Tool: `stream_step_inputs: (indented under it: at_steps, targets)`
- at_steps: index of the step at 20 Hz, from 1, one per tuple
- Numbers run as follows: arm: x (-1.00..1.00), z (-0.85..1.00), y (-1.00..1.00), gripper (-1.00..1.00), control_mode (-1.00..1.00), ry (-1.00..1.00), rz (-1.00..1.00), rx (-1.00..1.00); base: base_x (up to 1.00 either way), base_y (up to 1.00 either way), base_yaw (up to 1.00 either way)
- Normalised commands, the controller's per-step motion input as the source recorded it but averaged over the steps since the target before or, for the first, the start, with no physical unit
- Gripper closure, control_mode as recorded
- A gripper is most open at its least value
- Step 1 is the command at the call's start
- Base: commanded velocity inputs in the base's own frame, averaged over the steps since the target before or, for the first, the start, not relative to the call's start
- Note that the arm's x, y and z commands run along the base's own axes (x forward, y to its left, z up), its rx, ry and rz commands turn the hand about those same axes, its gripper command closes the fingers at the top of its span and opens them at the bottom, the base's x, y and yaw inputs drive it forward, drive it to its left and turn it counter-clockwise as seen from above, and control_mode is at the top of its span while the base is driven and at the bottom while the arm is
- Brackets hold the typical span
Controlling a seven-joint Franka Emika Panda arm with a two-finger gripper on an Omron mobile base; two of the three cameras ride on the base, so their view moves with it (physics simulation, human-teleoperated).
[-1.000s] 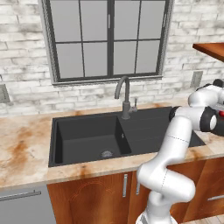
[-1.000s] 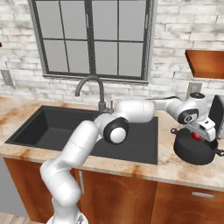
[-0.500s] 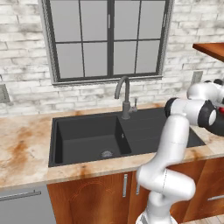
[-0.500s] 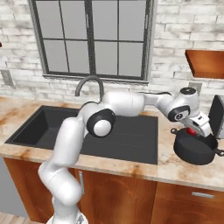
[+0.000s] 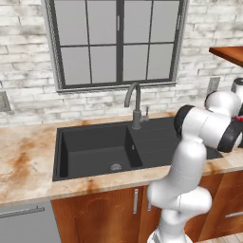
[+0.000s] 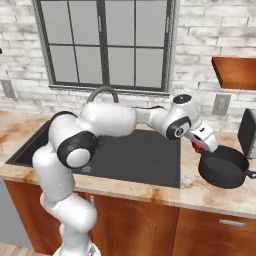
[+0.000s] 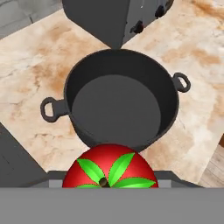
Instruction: Dump the tomato from the pot into the sink. Then turn on the water and wash the tomato. Then turn off the water and put the tomato back in the pot.
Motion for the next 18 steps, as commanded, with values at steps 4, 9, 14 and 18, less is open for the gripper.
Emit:
stream_step_inputs:
  at_steps: [4, 9, 14, 18]
  targets:
    - [-0.48, 0.94, 0.93, 1.00, -1.00, 0.00, 0.00, -0.01, 0.00, 0.00, 0.00]
    - [-0.24, 0.27, 0.98, 1.00, -1.00, 0.11, -0.01, 0.08, 0.00, 0.00, 0.00]
    - [0.21, 0.30, 0.61, 1.00, -1.00, 0.11, -0.17, 0.22, 0.00, 0.00, 0.00]
    - [-0.10, 0.06, 0.96, 1.00, -1.00, 0.12, -0.06, 0.15, 0.00, 0.00, 0.00]
